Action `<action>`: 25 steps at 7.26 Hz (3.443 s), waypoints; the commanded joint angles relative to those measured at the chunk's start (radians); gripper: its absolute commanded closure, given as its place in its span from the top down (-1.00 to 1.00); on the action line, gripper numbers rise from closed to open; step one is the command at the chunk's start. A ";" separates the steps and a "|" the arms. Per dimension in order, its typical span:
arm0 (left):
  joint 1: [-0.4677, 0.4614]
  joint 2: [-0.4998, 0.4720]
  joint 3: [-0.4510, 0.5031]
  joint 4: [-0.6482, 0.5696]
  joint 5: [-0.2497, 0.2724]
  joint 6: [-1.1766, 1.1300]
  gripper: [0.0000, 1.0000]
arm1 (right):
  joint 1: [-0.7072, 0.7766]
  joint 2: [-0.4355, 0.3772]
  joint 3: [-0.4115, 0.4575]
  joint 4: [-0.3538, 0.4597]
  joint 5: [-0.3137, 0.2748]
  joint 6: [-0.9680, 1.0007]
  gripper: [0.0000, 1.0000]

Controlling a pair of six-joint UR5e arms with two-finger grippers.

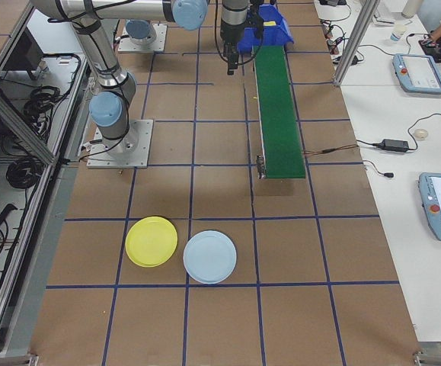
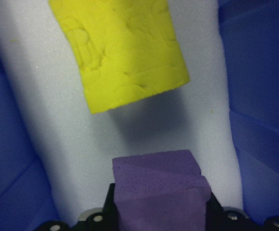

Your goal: Move block left to right into plate

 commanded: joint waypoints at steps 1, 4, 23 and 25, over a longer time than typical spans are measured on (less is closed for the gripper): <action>-0.011 0.044 0.138 -0.185 -0.008 -0.076 -0.26 | 0.000 0.000 -0.001 0.000 0.000 0.000 1.00; -0.148 0.024 0.183 -0.100 -0.106 -0.205 -0.24 | 0.000 0.000 -0.006 0.000 0.000 0.000 1.00; -0.060 -0.179 0.152 0.205 -0.014 -0.287 1.00 | 0.000 0.000 -0.001 0.000 0.000 0.000 1.00; -0.035 -0.187 0.144 0.209 -0.015 -0.287 1.00 | 0.000 0.000 -0.001 0.002 0.002 0.000 1.00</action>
